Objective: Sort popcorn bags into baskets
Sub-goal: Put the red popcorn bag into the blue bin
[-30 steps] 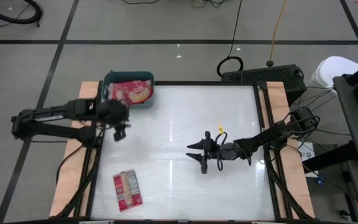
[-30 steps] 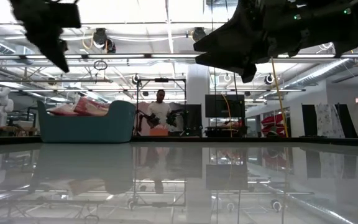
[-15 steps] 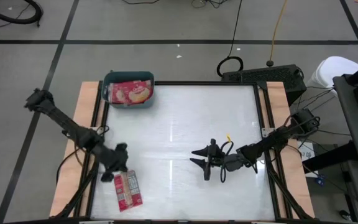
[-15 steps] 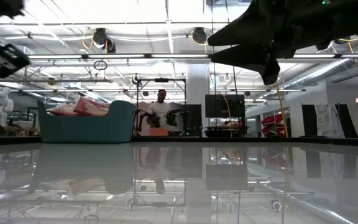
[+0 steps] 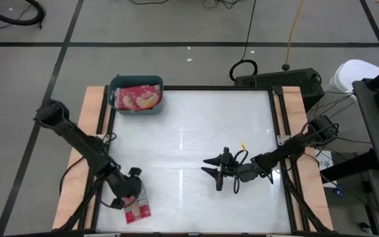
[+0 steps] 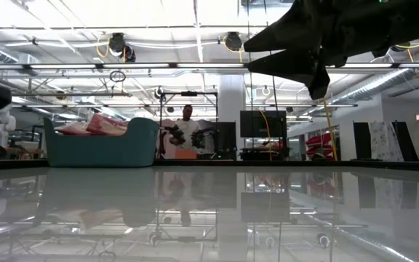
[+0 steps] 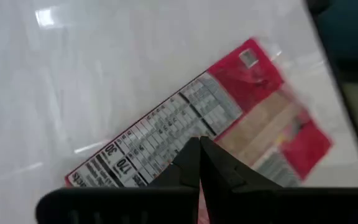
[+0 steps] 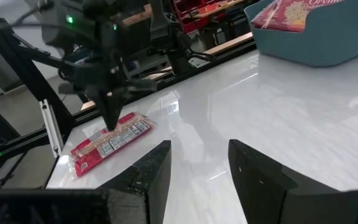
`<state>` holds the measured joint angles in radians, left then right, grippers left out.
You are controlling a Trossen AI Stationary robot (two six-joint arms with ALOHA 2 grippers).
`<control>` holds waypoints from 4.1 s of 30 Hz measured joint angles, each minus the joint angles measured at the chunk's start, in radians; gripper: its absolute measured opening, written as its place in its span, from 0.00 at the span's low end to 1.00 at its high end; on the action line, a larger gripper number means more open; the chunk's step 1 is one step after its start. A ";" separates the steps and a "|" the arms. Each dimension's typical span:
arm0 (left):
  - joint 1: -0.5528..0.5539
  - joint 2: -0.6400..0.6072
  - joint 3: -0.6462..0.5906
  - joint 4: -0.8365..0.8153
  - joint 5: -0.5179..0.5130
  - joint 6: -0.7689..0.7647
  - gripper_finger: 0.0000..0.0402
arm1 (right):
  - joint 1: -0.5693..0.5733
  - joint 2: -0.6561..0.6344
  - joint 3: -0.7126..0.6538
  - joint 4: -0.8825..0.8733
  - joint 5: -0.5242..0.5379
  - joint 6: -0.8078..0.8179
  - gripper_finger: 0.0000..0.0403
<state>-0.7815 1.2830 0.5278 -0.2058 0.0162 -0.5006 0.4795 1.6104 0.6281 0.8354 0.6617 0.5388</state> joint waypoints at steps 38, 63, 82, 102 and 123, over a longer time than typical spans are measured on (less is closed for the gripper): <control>0.385 -0.009 -0.063 0.218 -0.126 0.306 0.04 | -0.015 0.282 0.203 -0.091 -0.246 -0.140 0.39; 0.467 0.145 -0.177 0.461 -0.176 0.197 0.02 | -0.035 0.513 0.603 -0.493 -0.350 -0.590 0.72; 0.465 0.159 -0.179 0.509 -0.186 0.157 0.04 | -0.083 0.562 0.603 -0.427 -0.266 -0.586 0.16; 0.258 -0.201 -0.135 0.523 -0.436 0.369 0.36 | -0.074 0.407 0.602 -0.495 -0.270 -0.432 0.00; 0.081 -0.012 -0.135 0.741 -0.799 0.598 0.73 | -0.177 0.256 0.602 -0.657 -0.368 -0.324 0.00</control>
<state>-0.7002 1.2711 0.3931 0.5353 -0.7832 0.0970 0.3027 1.8662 1.2301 0.1781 0.2939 0.2145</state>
